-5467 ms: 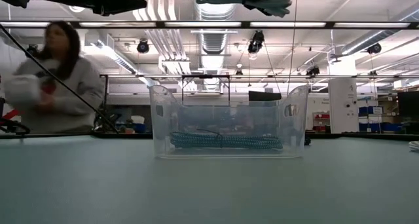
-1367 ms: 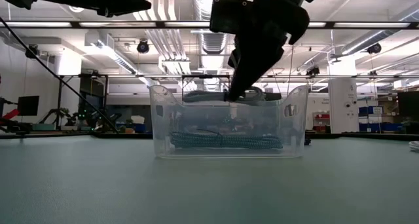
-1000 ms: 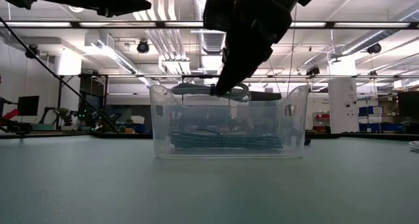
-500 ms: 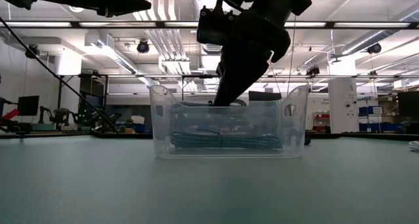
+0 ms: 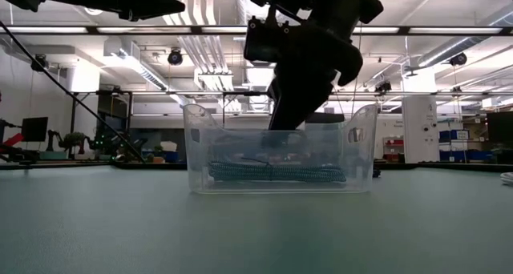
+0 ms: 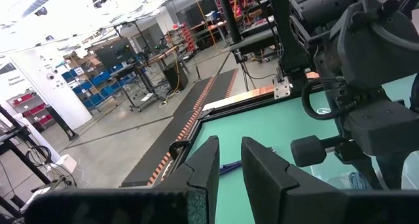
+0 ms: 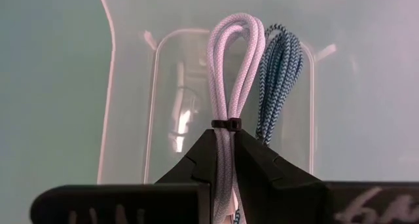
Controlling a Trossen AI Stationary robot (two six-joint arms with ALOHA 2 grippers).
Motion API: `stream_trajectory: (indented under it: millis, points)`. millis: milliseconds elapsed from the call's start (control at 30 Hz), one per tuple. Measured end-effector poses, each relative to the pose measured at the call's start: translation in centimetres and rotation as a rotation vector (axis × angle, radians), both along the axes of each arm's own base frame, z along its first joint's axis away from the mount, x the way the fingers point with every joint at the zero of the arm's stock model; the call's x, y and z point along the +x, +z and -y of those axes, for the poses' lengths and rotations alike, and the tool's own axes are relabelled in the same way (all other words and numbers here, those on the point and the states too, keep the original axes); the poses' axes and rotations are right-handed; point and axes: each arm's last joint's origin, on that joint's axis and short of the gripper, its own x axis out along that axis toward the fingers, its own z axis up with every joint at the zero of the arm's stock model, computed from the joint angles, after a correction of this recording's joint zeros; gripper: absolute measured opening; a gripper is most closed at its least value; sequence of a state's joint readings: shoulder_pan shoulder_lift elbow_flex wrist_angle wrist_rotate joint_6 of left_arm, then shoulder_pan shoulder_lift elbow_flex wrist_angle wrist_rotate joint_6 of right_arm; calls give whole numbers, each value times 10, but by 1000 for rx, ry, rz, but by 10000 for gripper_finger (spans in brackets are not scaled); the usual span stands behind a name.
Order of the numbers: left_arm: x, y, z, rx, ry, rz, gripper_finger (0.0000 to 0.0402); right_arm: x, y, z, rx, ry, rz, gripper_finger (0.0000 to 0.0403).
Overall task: Pick and place USB-C Cables
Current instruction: Put the top white charger cable into the transparent bin
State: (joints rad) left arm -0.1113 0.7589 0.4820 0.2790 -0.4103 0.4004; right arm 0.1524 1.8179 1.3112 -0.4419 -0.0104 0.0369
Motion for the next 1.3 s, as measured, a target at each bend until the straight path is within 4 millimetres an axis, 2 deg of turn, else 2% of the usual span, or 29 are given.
stream_trajectory:
  millis: [633,867,1300]
  points:
    - [0,0,0,0,0,0,49,-1,-3,-1,3,-3,2,29]
    - [0,0,0,0,-1,0,49,3,-20,-2,-9,3,-27,29]
    - [0,0,0,0,0,0,49,4,-20,-3,9,6,-27,29]
